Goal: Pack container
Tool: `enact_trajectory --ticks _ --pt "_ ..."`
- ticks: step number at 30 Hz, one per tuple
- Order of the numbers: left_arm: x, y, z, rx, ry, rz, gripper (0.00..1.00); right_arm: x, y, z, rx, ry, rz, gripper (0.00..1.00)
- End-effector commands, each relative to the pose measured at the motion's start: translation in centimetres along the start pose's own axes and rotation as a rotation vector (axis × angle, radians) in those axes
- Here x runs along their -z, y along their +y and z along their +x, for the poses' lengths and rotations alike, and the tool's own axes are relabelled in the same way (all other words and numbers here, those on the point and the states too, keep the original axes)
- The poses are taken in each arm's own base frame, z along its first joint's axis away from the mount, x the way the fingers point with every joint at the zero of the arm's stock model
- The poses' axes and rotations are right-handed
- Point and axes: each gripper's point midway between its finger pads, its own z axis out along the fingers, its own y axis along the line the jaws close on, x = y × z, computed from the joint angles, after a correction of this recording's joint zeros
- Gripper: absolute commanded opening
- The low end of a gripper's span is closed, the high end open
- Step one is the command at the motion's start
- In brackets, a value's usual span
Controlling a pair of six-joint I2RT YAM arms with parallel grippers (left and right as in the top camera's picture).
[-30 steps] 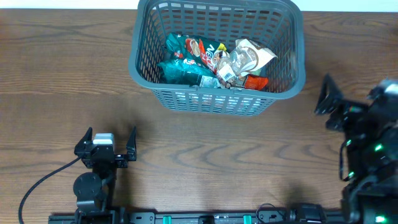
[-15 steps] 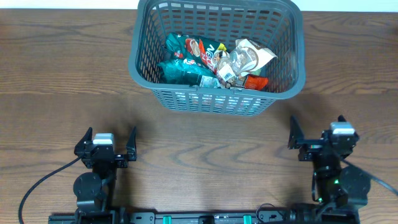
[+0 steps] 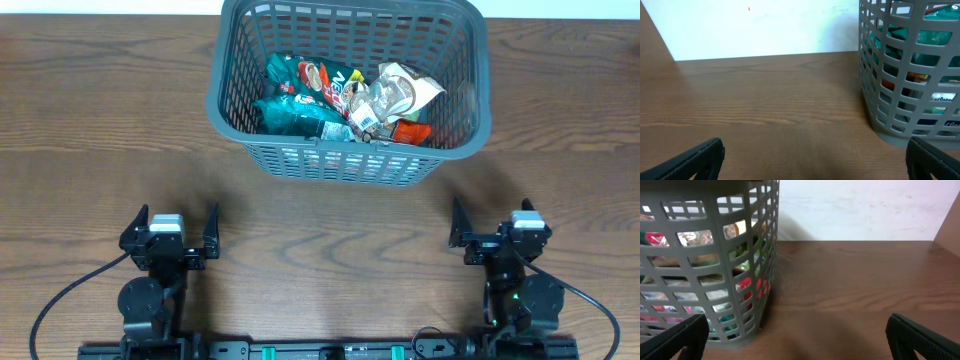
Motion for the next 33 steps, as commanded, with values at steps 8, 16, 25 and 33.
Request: enact_trajectory --ticks 8,16,25,33 --pt "-0.2 -0.1 1.3 -0.019 0.028 0.006 0.99 -0.5 0.1 1.4 -0.057 -0.005 -0.005 0.99" --pt "-0.2 -0.1 1.3 -0.019 0.028 0.007 0.99 -0.4 0.0 1.5 -0.056 -0.021 0.002 0.99" --pt "-0.2 -0.1 1.3 -0.019 0.028 0.006 0.99 -0.4 0.0 1.4 -0.056 -0.024 0.001 0.99" --pt "-0.2 -0.1 1.3 -0.019 0.028 0.006 0.99 -0.4 0.0 1.4 -0.056 -0.024 0.002 0.99"
